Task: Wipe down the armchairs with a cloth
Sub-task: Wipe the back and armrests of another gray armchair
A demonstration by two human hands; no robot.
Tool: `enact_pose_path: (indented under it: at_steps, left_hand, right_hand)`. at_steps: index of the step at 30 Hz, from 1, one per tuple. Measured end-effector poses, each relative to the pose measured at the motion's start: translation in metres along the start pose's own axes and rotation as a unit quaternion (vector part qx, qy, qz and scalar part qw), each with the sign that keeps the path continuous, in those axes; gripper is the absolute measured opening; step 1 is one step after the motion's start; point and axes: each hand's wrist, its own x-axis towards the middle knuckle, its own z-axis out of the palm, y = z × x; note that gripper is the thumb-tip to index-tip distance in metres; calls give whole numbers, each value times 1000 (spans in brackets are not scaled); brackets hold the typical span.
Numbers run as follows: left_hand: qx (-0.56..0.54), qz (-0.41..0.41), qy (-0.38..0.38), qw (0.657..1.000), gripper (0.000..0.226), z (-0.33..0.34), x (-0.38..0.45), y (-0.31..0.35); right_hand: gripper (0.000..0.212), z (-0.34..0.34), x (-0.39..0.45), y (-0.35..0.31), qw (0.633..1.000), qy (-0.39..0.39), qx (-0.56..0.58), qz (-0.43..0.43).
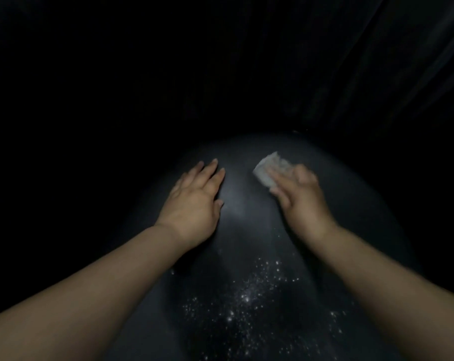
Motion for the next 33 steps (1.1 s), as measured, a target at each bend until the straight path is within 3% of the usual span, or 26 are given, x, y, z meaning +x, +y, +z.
enact_pose_path:
  at_steps: [4,5,8,10,12,16,19,21,23,29,33]
  left_hand:
    - [12,0,-4,1000,63,-1,12,13]
    - [17,9,-8,1000,63,-1,15,17]
    - [28,34,-16,999,64,-2,27,26]
    - [25,41,-22,999,65,-2,38,30]
    - [21,41,-34,998,68,-2,49,33]
    - [28,47,-53,997,76,-1,64,39]
    - [30,52,-72,996,81,0,67,37]
    - [23,55,-82,995,82,-1,68,33]
    - [18,61,-85,994,82,-1,69,30]
    - [8,64,-64,996,80,7,65,28]
    - [7,64,-64,996,80,7,65,30]
  right_hand:
    - [37,0,-76,-13,991,-106,16,-82]
    - [32,-3,-74,-9,990,-101,15,-102]
    - [26,-16,-20,13,998,47,-4,-49]
    - [38,-22,12,21,996,65,-10,61]
    - [40,-15,9,21,994,44,-2,102]
    - [45,-6,-39,5,997,12,51,52]
    - [42,-14,-29,9,984,87,113,105]
    - [46,-21,6,15,978,144,80,129]
    - [45,-26,46,27,976,151,48,147]
    - [40,-3,96,40,976,80,-60,192]
    - [38,-8,102,38,992,24,-52,112]
